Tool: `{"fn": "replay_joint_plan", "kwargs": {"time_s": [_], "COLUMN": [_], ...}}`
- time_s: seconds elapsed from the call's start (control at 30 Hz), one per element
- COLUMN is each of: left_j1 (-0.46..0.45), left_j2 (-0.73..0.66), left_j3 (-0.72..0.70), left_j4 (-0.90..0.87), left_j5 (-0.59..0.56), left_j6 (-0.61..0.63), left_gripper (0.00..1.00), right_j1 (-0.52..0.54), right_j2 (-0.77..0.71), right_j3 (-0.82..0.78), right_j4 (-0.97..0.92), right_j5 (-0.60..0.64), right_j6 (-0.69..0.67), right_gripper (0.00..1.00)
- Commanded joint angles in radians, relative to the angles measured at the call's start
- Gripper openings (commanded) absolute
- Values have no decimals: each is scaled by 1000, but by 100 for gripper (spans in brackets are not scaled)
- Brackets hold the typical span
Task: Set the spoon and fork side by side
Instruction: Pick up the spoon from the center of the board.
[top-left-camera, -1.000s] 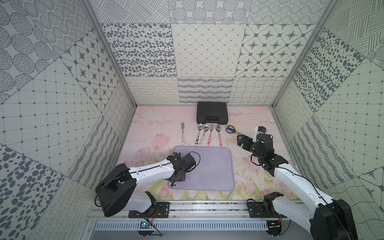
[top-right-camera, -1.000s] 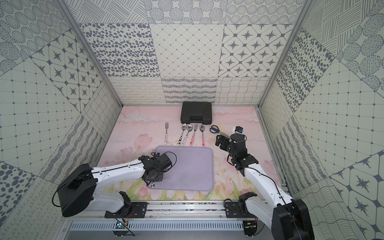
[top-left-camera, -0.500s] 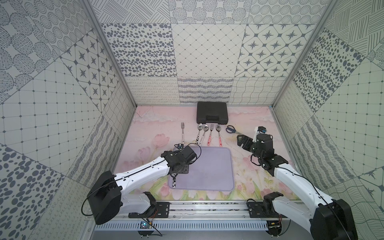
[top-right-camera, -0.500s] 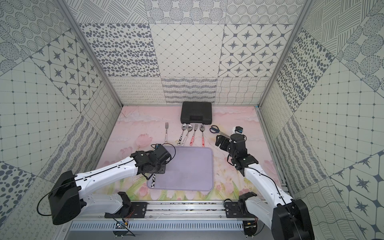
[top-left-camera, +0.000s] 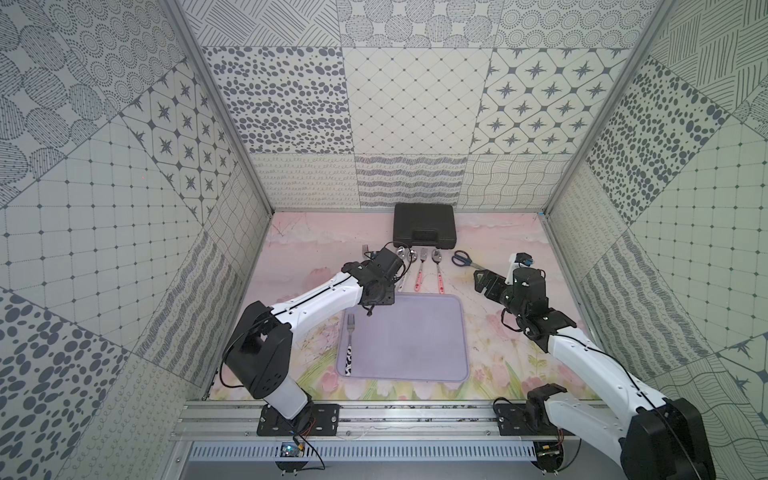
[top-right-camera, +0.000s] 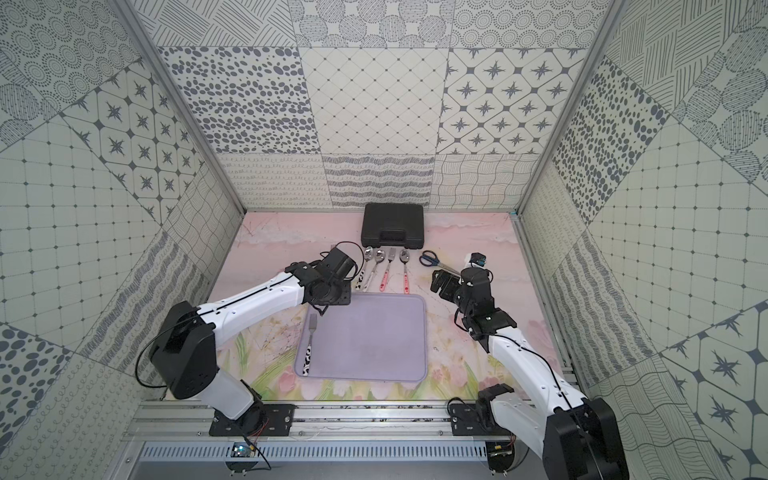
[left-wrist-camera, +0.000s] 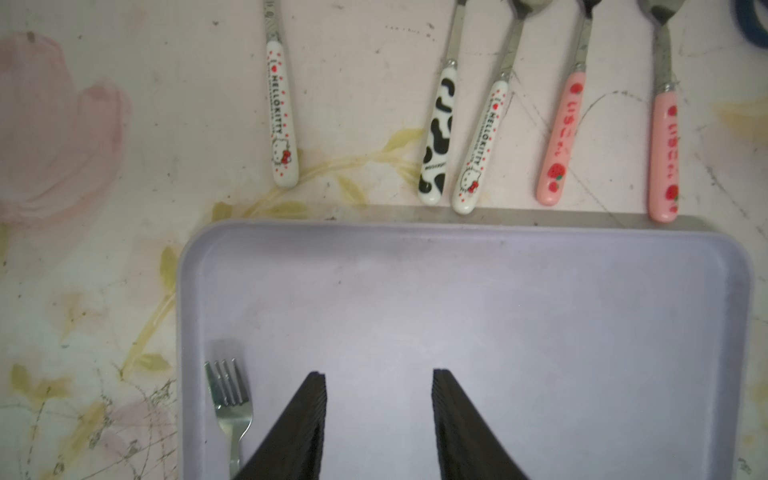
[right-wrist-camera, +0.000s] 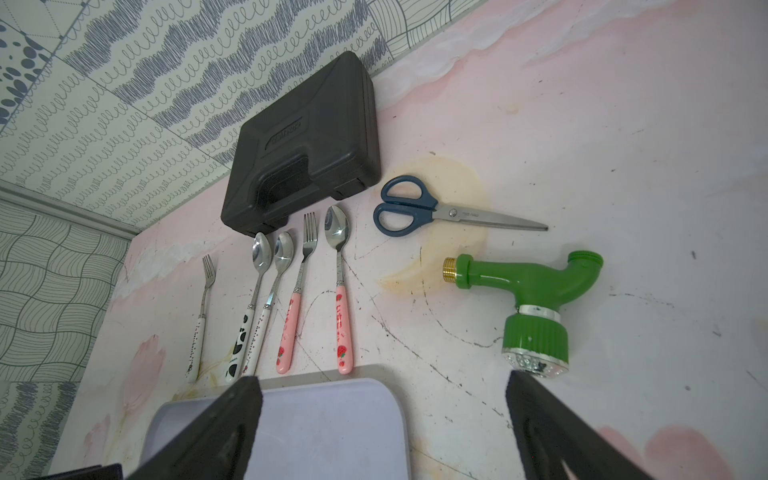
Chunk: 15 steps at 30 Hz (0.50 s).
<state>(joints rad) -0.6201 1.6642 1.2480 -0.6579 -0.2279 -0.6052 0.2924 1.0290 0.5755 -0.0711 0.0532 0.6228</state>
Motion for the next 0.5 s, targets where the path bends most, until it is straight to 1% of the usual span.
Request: {"fn": "replay_joint_plan", "kwargs": {"time_s": [0.0, 0.17, 0.3, 0.47], "left_j1": [53, 76, 80, 98], "left_j2": [135, 273, 392, 498], "left_j3": [136, 277, 414, 531], "left_j4": [66, 74, 30, -13], "left_j5": [114, 123, 124, 134], "left_j6": [102, 136, 161, 169], "left_gripper": [45, 44, 43, 43], "right_j1": [4, 5, 5, 5], "right_j2": [1, 5, 7, -1], "right_j3": [-8, -9, -8, -11], "right_j4": [26, 31, 30, 28], "right_j5": [5, 4, 5, 13], "right_j6": [13, 17, 20, 20], "right_gripper": [97, 97, 97, 97]}}
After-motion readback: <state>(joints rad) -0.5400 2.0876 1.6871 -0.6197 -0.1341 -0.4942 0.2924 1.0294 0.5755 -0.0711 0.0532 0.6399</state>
